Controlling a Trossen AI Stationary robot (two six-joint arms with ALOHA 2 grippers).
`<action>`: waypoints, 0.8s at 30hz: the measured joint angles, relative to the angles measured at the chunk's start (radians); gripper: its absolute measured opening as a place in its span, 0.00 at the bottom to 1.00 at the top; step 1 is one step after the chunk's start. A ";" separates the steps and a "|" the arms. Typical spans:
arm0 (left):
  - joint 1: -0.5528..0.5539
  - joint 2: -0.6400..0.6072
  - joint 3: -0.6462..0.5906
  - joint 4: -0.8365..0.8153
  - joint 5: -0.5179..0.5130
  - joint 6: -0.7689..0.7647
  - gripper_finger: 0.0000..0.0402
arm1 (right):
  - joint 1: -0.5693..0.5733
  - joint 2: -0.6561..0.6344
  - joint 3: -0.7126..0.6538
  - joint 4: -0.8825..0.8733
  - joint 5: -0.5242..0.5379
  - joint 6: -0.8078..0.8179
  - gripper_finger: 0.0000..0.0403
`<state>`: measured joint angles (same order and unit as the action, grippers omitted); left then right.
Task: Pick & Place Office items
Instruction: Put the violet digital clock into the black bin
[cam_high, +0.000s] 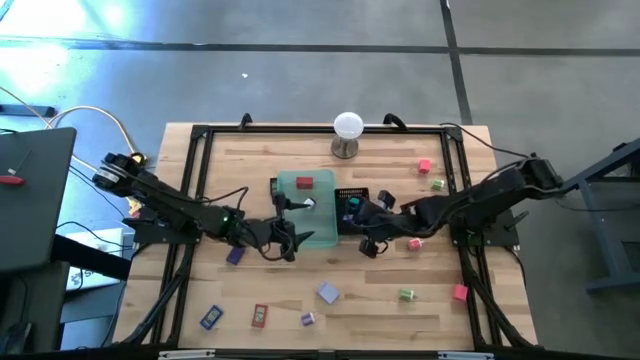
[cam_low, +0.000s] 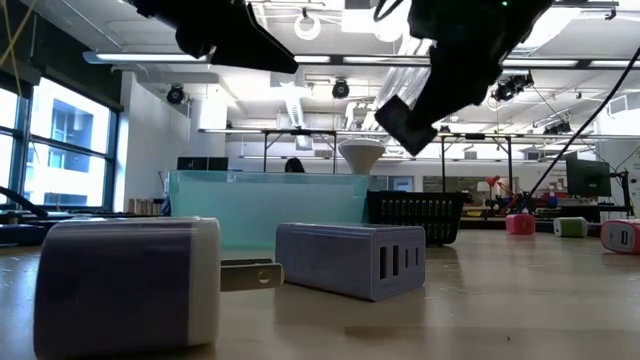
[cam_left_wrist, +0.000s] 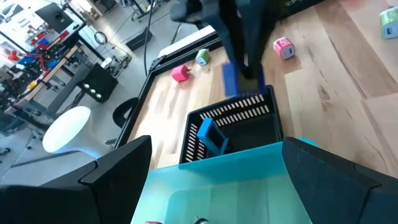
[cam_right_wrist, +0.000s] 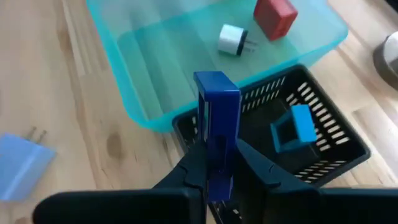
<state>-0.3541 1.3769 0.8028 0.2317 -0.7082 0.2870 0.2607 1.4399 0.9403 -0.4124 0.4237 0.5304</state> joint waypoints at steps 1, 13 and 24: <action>0.003 0.000 0.000 0.000 0.003 -0.002 0.87 | -0.004 0.016 0.000 0.018 0.010 0.000 0.09; 0.004 0.000 0.000 0.002 0.026 -0.023 0.87 | -0.110 0.112 -0.001 0.010 -0.018 0.068 0.10; 0.007 0.000 0.000 0.017 0.031 -0.010 0.87 | -0.156 0.202 0.000 0.053 -0.053 0.104 0.10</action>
<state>-0.3470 1.3773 0.8024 0.2489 -0.6774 0.2768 0.1047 1.6417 0.9399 -0.3595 0.3703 0.6340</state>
